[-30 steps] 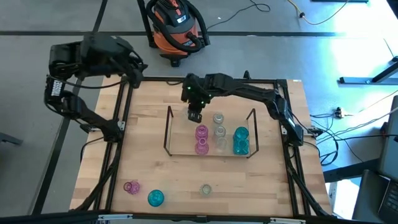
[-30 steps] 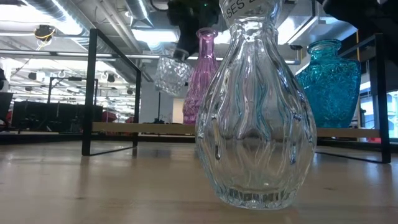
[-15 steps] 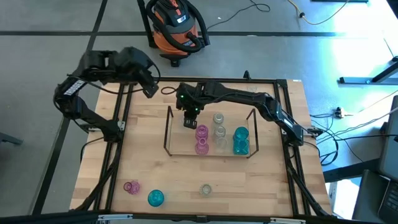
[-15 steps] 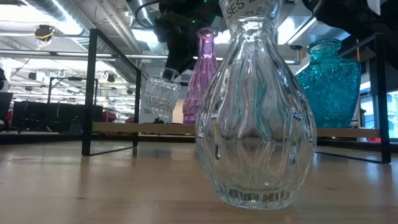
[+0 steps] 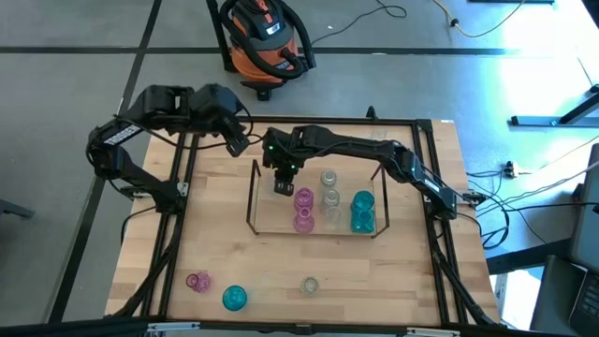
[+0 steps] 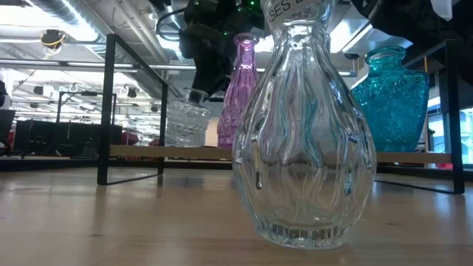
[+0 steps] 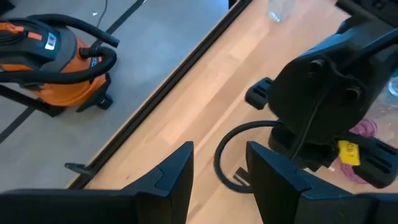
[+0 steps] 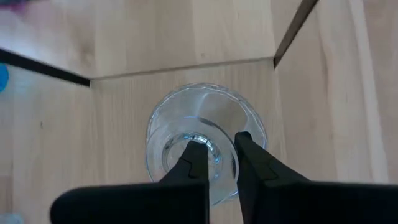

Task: Sort vases onto shelf
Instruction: Put the transparent vase

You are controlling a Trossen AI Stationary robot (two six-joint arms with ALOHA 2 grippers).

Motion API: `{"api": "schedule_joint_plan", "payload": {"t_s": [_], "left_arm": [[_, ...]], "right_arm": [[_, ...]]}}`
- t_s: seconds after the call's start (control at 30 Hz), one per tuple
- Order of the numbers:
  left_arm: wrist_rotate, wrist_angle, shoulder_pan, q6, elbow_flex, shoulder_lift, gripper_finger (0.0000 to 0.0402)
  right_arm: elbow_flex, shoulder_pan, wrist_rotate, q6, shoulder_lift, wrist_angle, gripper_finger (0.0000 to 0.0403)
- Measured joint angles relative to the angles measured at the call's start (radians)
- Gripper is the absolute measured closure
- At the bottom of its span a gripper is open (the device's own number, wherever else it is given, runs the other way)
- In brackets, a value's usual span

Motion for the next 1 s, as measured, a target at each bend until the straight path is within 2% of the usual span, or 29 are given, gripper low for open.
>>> {"api": "schedule_joint_plan", "payload": {"t_s": [0.17, 0.37, 1.0], "left_arm": [[-0.002, 0.001, 0.001, 0.0, 0.0, -0.003, 0.0262], [-0.001, 0.001, 0.0, 0.0, 0.0, -0.003, 0.0262], [-0.001, 0.001, 0.001, 0.0, 0.0, -0.003, 0.0262]], "right_arm": [[0.0, -0.001, 0.063, 0.005, 0.001, 0.013, 0.0332], [0.0, -0.008, 0.061, 0.012, 0.001, 0.006, 0.0283], [0.001, -0.028, 0.082, 0.067, -0.008, 0.028, 0.0283]]}}
